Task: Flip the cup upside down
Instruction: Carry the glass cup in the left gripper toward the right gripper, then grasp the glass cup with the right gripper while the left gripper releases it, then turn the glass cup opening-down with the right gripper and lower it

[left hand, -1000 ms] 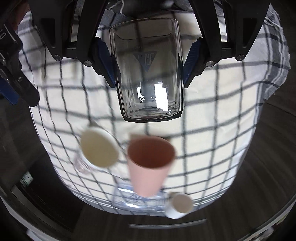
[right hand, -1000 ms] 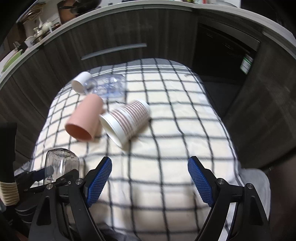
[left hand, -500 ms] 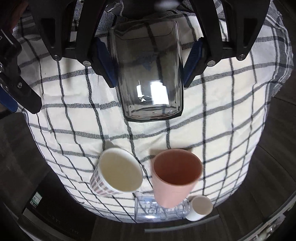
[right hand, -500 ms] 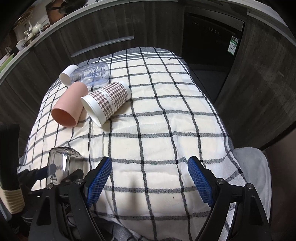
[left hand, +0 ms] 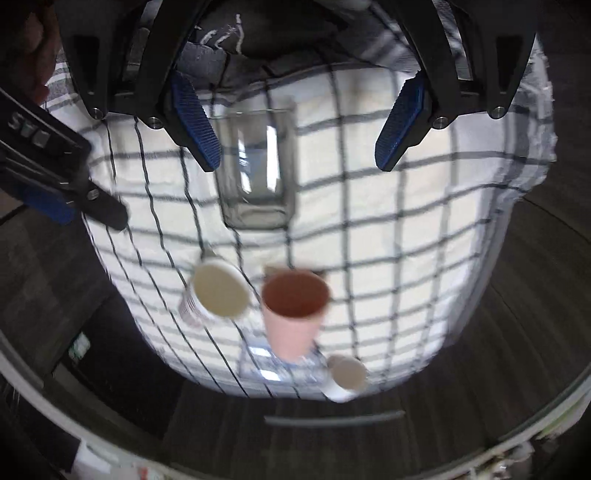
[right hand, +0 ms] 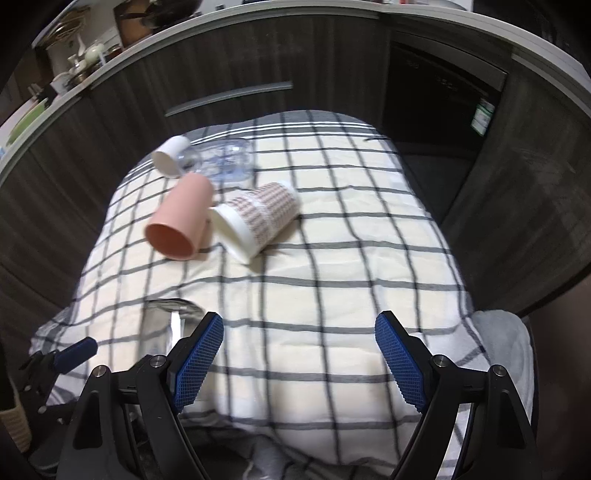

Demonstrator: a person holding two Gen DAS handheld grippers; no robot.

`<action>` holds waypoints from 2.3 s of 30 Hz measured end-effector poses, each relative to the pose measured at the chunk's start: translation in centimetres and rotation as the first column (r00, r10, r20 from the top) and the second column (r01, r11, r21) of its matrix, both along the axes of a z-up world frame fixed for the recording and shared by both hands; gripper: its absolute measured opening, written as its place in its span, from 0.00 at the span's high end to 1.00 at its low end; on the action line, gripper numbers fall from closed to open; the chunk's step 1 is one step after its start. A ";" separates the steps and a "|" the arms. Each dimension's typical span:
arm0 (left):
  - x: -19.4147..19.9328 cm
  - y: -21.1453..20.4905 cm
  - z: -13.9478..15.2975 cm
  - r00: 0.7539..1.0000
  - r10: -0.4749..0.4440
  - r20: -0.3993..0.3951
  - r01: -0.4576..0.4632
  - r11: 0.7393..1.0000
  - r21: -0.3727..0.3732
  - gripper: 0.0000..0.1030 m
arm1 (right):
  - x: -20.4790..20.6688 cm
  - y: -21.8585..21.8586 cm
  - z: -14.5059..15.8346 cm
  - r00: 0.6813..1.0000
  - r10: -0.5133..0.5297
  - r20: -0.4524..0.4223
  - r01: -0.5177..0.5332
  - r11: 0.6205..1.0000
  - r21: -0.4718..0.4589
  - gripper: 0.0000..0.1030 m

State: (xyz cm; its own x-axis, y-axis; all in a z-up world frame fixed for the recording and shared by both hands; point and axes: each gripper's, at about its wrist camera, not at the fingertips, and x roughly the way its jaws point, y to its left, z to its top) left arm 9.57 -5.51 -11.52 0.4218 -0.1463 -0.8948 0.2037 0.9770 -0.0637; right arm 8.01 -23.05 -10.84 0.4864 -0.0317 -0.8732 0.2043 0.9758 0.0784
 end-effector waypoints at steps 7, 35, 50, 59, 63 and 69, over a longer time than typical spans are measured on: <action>0.3 5.4 1.9 0.986 0.135 0.096 -0.131 0.990 -0.052 0.14 | 3.3 4.4 -0.1 0.983 0.130 -0.132 -0.131 0.991 0.005 0.19; 6.0 13.8 -2.2 0.961 0.276 0.018 -0.266 0.942 -0.205 0.12 | 12.4 11.9 -9.2 0.731 0.183 -0.658 -0.202 0.978 0.048 0.18; 5.7 14.1 -2.7 0.956 0.293 0.030 -0.278 0.933 -0.230 0.12 | 12.7 12.6 -8.0 0.777 0.249 -0.578 -0.255 0.964 0.072 0.34; 4.8 14.7 -2.2 0.931 0.354 0.089 -0.324 0.913 -0.247 0.12 | 9.6 12.5 -1.5 0.948 0.274 -0.162 -0.283 0.959 -0.036 0.34; 4.7 14.0 -2.5 0.933 0.344 0.103 -0.315 0.922 -0.224 0.12 | 8.0 12.6 -0.6 0.967 0.256 0.000 -0.255 0.962 -0.098 0.34; 4.6 12.7 -2.9 0.941 0.316 0.124 -0.292 0.939 -0.180 0.12 | 7.4 11.0 -1.6 0.963 0.190 0.192 -0.165 0.976 -0.141 0.34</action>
